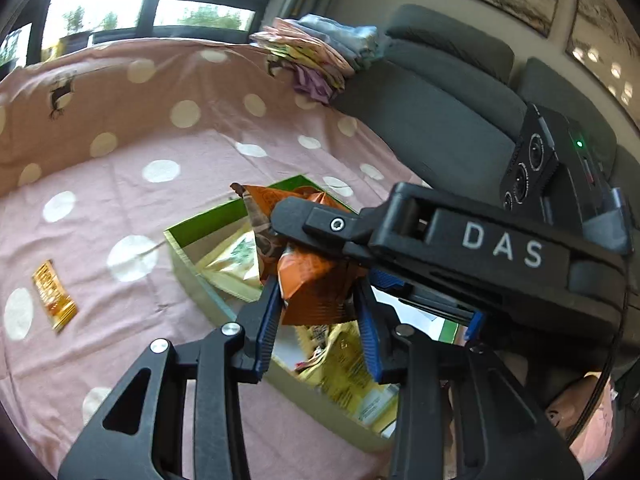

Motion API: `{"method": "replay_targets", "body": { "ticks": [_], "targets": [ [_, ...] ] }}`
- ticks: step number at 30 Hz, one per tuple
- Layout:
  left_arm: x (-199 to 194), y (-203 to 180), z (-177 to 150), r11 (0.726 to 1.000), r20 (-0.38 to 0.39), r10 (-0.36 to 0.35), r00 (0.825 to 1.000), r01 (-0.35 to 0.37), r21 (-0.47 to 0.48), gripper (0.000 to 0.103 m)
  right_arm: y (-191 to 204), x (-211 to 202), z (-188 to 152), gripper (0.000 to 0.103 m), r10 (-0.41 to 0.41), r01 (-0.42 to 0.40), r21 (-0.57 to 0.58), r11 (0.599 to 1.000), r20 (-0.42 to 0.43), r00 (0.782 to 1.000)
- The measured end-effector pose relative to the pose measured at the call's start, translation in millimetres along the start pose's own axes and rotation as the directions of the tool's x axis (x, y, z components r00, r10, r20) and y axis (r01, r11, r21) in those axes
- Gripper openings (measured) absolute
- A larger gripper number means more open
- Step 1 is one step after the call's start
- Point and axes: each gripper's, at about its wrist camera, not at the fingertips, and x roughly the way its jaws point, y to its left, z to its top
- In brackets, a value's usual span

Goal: Organize snacks
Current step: 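Carry the orange packet with the right tool and release into the box, then move the right tool to the small gold bar packet and grasp it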

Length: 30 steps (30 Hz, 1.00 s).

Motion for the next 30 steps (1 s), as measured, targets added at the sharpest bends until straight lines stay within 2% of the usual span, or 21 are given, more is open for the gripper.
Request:
{"method": "replay_targets", "body": {
  "ticks": [4, 8, 12, 15, 17, 21, 23, 24, 25, 26, 27, 30],
  "targets": [
    [29.5, -8.2, 1.9, 0.998, -0.049, -0.063, 0.997, 0.063, -0.011, 0.036, -30.4, -8.8, 9.5, 0.046, -0.041, 0.039, 0.097, 0.995, 0.018, 0.999],
    [50.5, -9.1, -0.6, 0.994, -0.095, -0.098, 0.991, 0.093, -0.059, 0.035, -44.9, -13.5, 12.6, 0.046, -0.165, 0.158, 0.136, 0.978, 0.04, 0.986],
    [56.5, -11.0, -7.8, 0.994, -0.12, -0.086, 0.989, 0.077, -0.075, 0.035, -55.0, -21.4, 14.0, 0.046, -0.263, 0.25, 0.155, 0.956, 0.067, 0.963],
    [54.4, -8.8, -9.0, 0.995, -0.124, -0.061, 0.99, 0.05, -0.086, 0.034, -58.7, -21.9, 13.4, 0.046, -0.28, 0.267, 0.166, 0.949, 0.064, 0.958],
    [46.8, -6.3, -11.0, 0.996, -0.118, -0.034, 0.992, 0.024, -0.084, 0.036, -59.0, -23.3, 13.4, 0.046, -0.295, 0.28, 0.168, 0.945, 0.07, 0.953],
    [27.3, 6.0, -14.0, 0.993, -0.097, 0.066, 0.993, -0.075, -0.088, 0.043, -50.3, -26.8, 15.1, 0.046, -0.365, 0.348, 0.148, 0.926, 0.106, 0.925],
    [15.5, 16.2, -16.1, 0.986, -0.081, 0.12, 0.989, -0.128, -0.109, 0.054, -45.6, -29.7, 15.7, 0.054, -0.396, 0.38, 0.132, 0.915, 0.128, 0.909],
    [7.6, 22.6, -17.8, 0.98, -0.074, 0.148, 0.986, -0.156, -0.123, 0.062, -42.6, -32.0, 15.6, 0.064, -0.402, 0.387, 0.122, 0.914, 0.147, 0.904],
    [-0.1, 28.0, -20.2, 0.973, -0.068, 0.178, 0.982, -0.186, -0.134, 0.067, -39.0, -34.5, 15.6, 0.072, -0.4, 0.386, 0.11, 0.916, 0.167, 0.901],
    [-7.9, 33.6, -22.4, 0.964, -0.064, 0.215, 0.974, -0.223, -0.143, 0.075, -36.1, -36.8, 15.3, 0.074, -0.393, 0.381, 0.099, 0.919, 0.184, 0.901],
    [-15.9, 39.9, -24.8, 0.952, -0.062, 0.26, 0.964, -0.267, -0.152, 0.078, -31.2, -39.8, 14.9, 0.074, -0.377, 0.367, 0.084, 0.926, 0.204, 0.904],
    [-39.2, 62.1, -34.7, 0.907, -0.072, 0.359, 0.93, -0.367, -0.207, 0.083, -16.1, -41.5, 13.3, 0.075, -0.321, 0.322, 0.035, 0.946, 0.226, 0.92]
  ]
}}
